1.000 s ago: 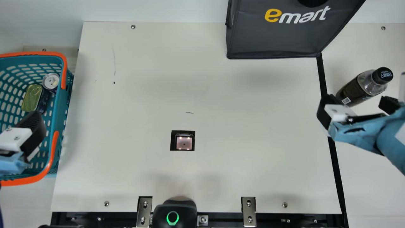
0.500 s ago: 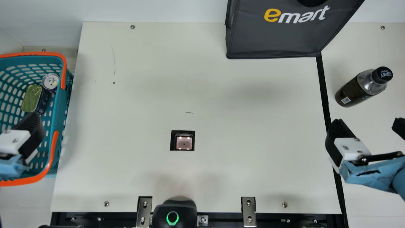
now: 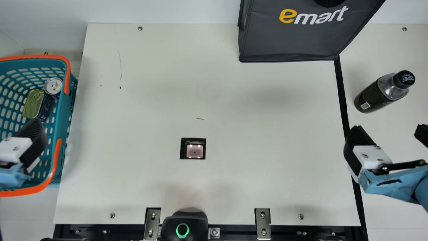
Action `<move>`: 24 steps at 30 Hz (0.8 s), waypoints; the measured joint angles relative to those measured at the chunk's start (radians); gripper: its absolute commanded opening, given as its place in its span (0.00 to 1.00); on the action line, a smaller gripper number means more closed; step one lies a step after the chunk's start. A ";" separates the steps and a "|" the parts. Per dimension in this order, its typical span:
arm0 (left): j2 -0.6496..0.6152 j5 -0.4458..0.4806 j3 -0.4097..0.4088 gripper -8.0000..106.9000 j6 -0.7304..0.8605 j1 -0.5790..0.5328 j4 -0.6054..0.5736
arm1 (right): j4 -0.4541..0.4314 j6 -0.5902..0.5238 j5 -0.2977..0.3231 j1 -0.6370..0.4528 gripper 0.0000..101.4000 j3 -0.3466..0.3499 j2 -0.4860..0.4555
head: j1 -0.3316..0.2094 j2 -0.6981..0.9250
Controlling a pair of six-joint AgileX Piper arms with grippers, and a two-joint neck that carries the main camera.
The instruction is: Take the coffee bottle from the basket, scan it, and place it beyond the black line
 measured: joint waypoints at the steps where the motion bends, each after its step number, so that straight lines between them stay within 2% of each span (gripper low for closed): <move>1: 0.000 0.000 0.000 0.85 0.000 0.000 0.000 | 0.000 0.000 0.000 0.000 0.90 0.000 0.000 | 0.000 0.000; 24: 0.000 0.000 0.000 0.85 0.000 0.000 0.000 | 0.000 0.000 0.000 0.000 0.90 0.000 0.000 | 0.000 0.002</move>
